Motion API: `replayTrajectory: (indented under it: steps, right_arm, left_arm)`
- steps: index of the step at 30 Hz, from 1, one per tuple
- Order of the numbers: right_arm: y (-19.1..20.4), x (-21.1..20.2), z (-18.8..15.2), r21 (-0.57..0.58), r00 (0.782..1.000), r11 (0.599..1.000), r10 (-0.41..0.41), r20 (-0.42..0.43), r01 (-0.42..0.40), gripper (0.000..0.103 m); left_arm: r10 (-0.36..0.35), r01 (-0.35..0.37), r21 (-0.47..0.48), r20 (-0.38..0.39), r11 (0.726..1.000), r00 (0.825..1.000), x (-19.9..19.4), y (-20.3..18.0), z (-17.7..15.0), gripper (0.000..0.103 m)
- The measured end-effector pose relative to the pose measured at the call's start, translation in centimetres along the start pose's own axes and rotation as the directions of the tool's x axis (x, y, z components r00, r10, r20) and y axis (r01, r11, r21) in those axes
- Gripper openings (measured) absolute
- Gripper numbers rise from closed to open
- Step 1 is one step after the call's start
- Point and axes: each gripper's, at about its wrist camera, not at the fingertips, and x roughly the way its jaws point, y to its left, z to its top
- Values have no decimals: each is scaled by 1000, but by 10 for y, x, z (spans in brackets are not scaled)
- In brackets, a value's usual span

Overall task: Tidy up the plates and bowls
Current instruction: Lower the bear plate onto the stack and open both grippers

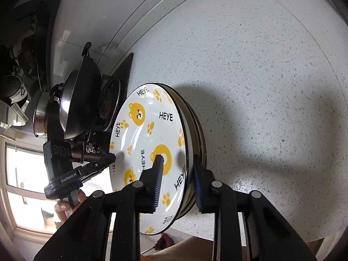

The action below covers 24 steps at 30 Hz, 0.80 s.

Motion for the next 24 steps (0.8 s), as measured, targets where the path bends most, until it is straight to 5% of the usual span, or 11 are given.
replayTrajectory:
  steps: [13,24]
  right_arm:
    - [32,12,6,-146,983,977,-167,-73,155,37]
    - [29,11,12,-148,974,979,-160,-158,137,39]
  left_arm:
    - [-39,40,-43,38,998,999,-5,8,-8,14]
    - [-52,59,-81,89,995,995,-23,22,-8,14]
